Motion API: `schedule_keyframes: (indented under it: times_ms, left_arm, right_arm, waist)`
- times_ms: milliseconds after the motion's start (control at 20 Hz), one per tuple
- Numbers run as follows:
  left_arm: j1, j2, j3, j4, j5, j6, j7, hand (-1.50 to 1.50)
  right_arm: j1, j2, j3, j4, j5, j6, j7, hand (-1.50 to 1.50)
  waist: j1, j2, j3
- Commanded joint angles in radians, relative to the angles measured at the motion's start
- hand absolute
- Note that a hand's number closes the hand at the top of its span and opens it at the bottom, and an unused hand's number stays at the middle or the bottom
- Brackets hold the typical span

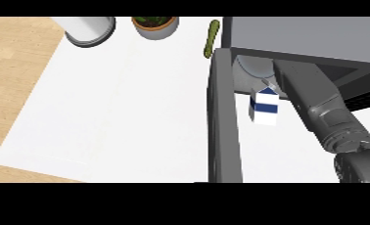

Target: Pick up the milk, place it into the microwave and close the microwave

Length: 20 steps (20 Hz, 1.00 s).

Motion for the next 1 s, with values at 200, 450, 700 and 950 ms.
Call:
schedule_keyframes:
  times_ms: [200,450,700,950]
  left_arm:
    - [-0.003,-0.097,-0.125,0.000,-0.112,-0.043,-0.033,-1.50]
    - [0.040,-0.114,-0.197,0.000,-0.120,-0.136,-0.046,-1.50]
    - [0.003,-0.117,-0.256,0.111,-0.240,-0.223,-0.065,-1.50]
    - [-0.067,-0.150,-0.291,0.145,-0.355,-0.201,-0.064,-1.50]
  right_arm:
    - [0.000,-0.014,-0.015,-0.013,-0.021,0.140,-0.016,-1.50]
    - [0.079,-0.016,-0.052,-0.019,-0.069,0.391,-0.092,-1.50]
    - [0.095,0.026,-0.095,-0.036,-0.123,0.531,-0.110,-1.50]
    - [0.200,0.089,-0.088,-0.054,-0.140,0.646,-0.155,-1.50]
  waist:
    - [-0.059,-0.048,-0.028]
    - [-0.088,-0.062,-0.028]
    - [-0.116,-0.073,-0.030]
    - [-0.151,-0.090,-0.031]
